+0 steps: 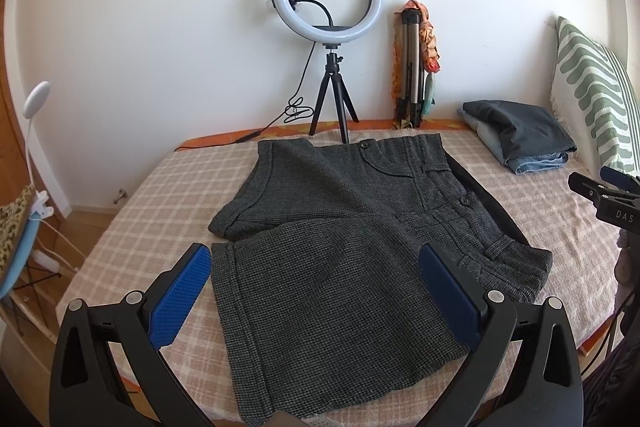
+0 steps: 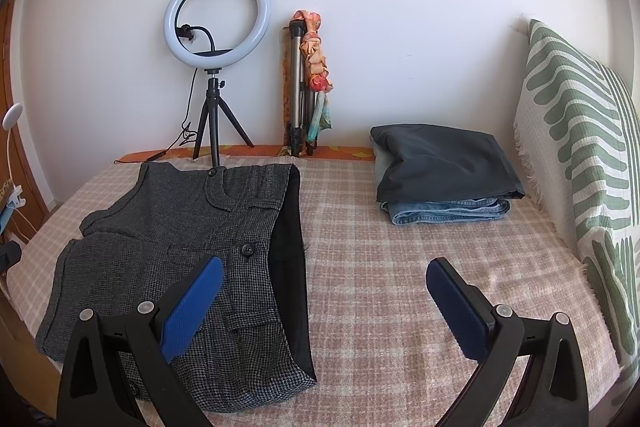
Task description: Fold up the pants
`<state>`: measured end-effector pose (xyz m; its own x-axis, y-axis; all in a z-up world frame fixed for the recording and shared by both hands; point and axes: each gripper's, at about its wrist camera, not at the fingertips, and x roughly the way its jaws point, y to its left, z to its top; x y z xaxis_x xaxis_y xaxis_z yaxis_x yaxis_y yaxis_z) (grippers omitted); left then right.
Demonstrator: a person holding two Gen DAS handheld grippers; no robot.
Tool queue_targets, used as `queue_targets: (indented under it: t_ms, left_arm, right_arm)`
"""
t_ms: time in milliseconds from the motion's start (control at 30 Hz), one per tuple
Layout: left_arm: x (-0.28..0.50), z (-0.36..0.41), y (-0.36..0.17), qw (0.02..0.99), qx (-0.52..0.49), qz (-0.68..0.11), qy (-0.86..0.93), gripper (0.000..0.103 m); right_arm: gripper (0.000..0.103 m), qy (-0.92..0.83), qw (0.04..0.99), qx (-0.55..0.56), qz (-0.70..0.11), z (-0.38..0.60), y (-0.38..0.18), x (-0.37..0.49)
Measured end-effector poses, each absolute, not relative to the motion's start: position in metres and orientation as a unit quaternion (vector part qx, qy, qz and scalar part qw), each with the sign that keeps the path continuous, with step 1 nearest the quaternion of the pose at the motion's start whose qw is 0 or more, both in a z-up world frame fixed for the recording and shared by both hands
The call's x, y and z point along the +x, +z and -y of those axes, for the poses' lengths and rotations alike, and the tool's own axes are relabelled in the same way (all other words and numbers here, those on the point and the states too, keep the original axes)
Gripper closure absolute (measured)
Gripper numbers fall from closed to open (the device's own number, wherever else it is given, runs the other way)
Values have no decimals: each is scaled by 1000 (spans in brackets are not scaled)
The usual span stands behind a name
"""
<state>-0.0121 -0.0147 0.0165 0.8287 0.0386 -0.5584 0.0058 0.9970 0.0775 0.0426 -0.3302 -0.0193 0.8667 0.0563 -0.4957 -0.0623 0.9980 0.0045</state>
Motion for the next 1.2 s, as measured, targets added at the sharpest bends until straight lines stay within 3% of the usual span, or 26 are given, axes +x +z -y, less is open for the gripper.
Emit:
queue_targets:
  t_ms: [967, 1133, 1200]
  left_arm:
    - [-4, -5, -3, 943, 45, -328, 8, 0]
    - [-8, -20, -4, 939, 60, -338, -10, 1]
    - [-11, -26, -4, 936, 74, -343, -14, 6]
  right_arm:
    - [1, 120, 962, -40, -241, 331, -32, 26]
    - [12, 176, 947, -98, -249, 317, -41, 19]
    - [17, 207, 938, -120, -250, 310, -45, 14]
